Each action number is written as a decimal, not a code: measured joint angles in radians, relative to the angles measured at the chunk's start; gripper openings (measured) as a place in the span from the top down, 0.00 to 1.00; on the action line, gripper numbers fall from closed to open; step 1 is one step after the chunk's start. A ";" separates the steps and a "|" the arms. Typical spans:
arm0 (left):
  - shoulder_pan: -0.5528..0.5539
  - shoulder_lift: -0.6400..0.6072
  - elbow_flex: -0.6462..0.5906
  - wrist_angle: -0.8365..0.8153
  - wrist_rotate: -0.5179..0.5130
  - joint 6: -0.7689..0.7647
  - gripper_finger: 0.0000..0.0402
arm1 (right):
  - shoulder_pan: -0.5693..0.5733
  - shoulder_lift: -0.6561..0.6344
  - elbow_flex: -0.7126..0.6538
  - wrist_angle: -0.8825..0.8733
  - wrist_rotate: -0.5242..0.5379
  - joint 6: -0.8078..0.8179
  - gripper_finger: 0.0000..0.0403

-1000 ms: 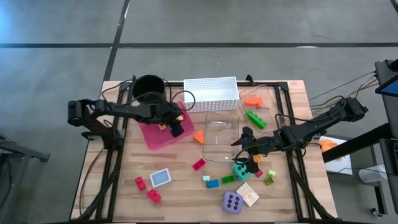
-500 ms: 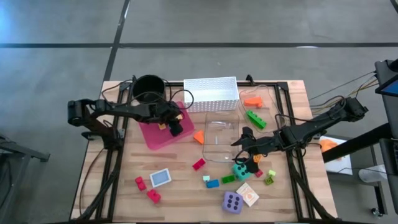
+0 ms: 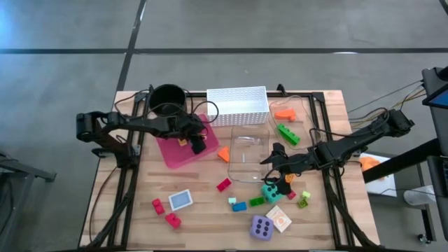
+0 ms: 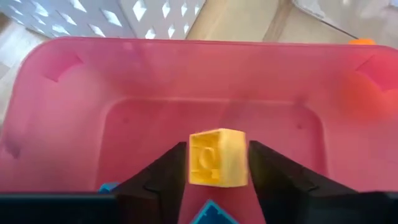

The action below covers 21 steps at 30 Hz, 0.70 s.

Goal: Pick & Place Toys
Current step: Put the yellow game piece into the red bin, then put the light blue game piece into the red bin

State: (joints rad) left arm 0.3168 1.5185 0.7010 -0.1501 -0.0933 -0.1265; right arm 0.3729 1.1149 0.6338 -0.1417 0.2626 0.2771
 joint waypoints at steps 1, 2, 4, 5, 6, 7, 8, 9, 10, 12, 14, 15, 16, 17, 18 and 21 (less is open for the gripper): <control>0.000 0.000 0.000 0.000 -0.001 0.000 0.52 | 0.000 0.000 0.000 0.000 0.000 0.000 0.24; 0.000 0.000 0.002 0.000 -0.001 0.001 0.49 | 0.000 0.000 0.000 0.000 0.000 0.000 0.24; -0.006 -0.001 0.014 0.000 0.000 -0.002 0.46 | 0.000 0.000 0.000 0.000 0.000 0.000 0.24; -0.013 -0.004 0.023 0.001 0.005 -0.009 0.45 | 0.000 0.000 0.000 0.000 0.000 0.000 0.24; -0.024 -0.010 0.032 0.003 0.013 -0.011 0.44 | 0.000 0.000 0.000 0.000 0.001 0.000 0.24; -0.038 -0.016 0.045 0.003 0.016 -0.011 0.43 | 0.000 0.000 0.000 0.000 0.001 0.000 0.24; -0.053 -0.022 0.059 0.005 0.018 -0.007 0.43 | 0.000 0.000 0.000 0.000 0.001 0.000 0.24; -0.068 -0.030 0.076 0.005 0.020 -0.003 0.43 | 0.000 0.000 0.000 0.000 0.001 0.000 0.24; -0.086 -0.036 0.094 0.007 0.020 -0.004 0.43 | 0.000 0.000 0.000 0.000 0.001 0.000 0.24; -0.132 -0.047 0.126 0.040 0.019 -0.004 0.43 | 0.000 0.000 0.000 0.000 0.002 0.000 0.24; -0.198 -0.052 0.149 0.088 0.018 0.009 0.43 | -0.001 0.000 0.000 -0.001 0.002 0.000 0.24; -0.238 -0.052 0.156 0.114 0.019 0.027 0.43 | -0.001 0.000 0.000 -0.001 0.002 0.000 0.24; -0.278 -0.050 0.156 0.140 0.020 0.046 0.43 | -0.001 0.000 0.000 -0.001 0.002 0.000 0.24; -0.322 -0.046 0.157 0.161 0.021 0.065 0.43 | -0.001 0.000 0.000 -0.001 0.002 0.000 0.24; -0.365 -0.044 0.157 0.180 0.020 0.072 0.43 | -0.001 0.000 0.000 -0.001 0.002 0.000 0.24; -0.485 -0.032 0.156 0.205 -0.045 0.071 0.43 | -0.001 0.000 0.000 -0.001 0.002 0.000 0.24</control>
State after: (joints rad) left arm -0.1685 1.4865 0.8574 0.0544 -0.1387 -0.0553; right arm 0.3721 1.1149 0.6334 -0.1431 0.2645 0.2771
